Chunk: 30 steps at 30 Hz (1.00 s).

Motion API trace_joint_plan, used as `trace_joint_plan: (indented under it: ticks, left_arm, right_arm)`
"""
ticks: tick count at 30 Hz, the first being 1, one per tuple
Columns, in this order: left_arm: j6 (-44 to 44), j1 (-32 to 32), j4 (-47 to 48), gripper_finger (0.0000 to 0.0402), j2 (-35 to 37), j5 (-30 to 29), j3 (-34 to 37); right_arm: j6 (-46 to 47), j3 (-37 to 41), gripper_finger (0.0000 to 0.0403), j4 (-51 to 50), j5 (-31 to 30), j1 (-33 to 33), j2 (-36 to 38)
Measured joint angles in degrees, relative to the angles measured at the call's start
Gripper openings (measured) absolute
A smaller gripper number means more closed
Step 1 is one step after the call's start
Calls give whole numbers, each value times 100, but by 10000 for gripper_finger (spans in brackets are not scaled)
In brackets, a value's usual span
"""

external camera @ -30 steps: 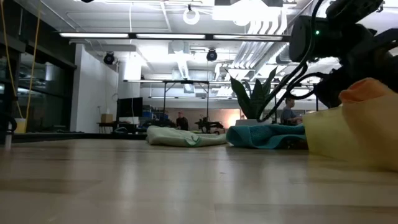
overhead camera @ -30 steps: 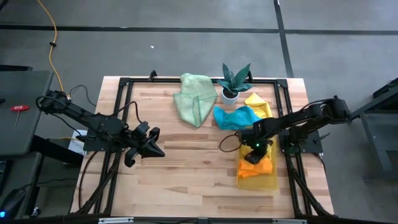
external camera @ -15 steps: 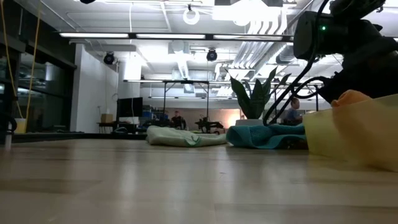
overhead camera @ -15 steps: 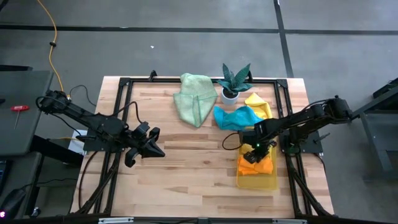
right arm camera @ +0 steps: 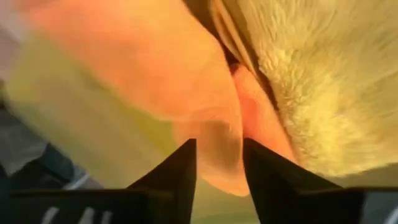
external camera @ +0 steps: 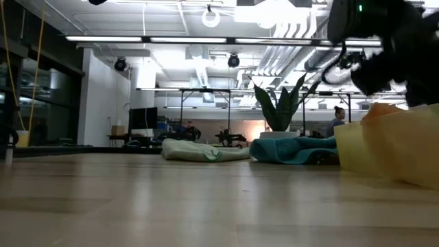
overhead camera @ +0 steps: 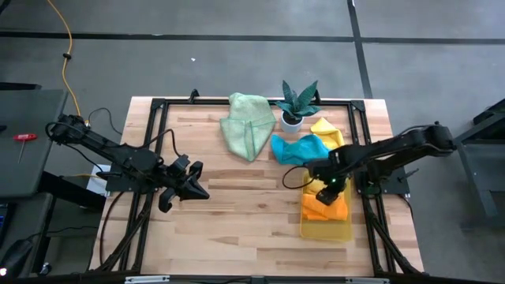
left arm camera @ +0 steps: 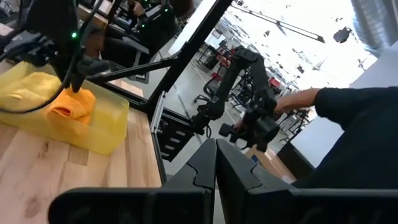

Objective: Fold microfiber towels
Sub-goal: Put the orange microfiber cloth into the yellow bin

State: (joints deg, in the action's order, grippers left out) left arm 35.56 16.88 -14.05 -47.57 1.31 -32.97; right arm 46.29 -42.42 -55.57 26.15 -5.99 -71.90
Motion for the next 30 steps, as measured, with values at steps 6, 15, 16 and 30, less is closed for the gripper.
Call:
trace_joint_plan:
  ticks: [6,15,16,30]
  left_arm:
    - [-34,0,13,0,-2,1,0]
    - [-23,0,13,0,0,-8,0]
    - [-21,0,11,0,0,-24,0]
    - [27,0,11,0,-2,-47,0]
  right_arm:
    - [-758,-463,137,-213,-682,-50,705]
    - [261,33,13,1177,-1772,-1045,713]
    - [460,148,16,1575,-1885,-1122,648]
    - [532,285,0,2793,-1998,-1286,-600]
